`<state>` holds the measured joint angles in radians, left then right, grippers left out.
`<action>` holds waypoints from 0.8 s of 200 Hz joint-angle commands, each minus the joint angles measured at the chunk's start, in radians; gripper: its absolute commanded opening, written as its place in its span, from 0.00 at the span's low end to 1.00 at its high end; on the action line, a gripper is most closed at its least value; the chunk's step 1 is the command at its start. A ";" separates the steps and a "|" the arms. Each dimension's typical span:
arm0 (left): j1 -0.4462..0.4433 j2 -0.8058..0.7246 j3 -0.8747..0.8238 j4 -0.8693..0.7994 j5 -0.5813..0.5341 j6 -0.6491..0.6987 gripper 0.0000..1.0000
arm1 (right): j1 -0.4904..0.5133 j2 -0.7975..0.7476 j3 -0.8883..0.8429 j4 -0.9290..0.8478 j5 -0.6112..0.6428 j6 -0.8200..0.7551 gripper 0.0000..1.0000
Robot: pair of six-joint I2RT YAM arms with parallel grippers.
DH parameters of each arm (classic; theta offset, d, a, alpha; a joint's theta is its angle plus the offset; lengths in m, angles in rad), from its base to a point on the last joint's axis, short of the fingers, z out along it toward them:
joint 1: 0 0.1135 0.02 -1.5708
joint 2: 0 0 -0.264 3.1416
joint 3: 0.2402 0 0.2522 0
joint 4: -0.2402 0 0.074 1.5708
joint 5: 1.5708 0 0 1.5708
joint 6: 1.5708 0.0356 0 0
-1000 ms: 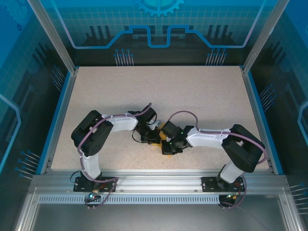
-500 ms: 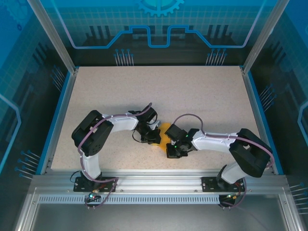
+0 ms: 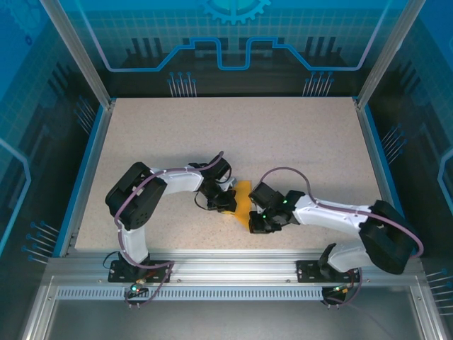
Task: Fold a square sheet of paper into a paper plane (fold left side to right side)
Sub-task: Third fold the triangle at the center of the table.
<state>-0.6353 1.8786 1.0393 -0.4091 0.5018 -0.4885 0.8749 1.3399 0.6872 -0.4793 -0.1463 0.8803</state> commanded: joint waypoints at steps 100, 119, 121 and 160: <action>-0.003 0.038 -0.015 -0.063 -0.119 0.011 0.05 | -0.043 0.196 0.039 0.147 -0.019 -0.001 0.00; -0.001 0.026 -0.012 -0.063 -0.115 0.010 0.05 | -0.044 0.217 0.030 0.125 -0.016 0.005 0.00; -0.002 0.025 -0.012 -0.063 -0.114 0.009 0.05 | -0.044 0.220 0.028 0.122 -0.017 0.006 0.00; -0.003 -0.031 0.006 -0.063 -0.106 0.014 0.10 | -0.043 0.248 -0.001 0.082 -0.027 0.009 0.00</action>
<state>-0.6384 1.8729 1.0412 -0.4122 0.4931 -0.4889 0.8364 1.5452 0.7136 -0.3233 -0.1841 0.8757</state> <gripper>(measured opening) 0.085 0.044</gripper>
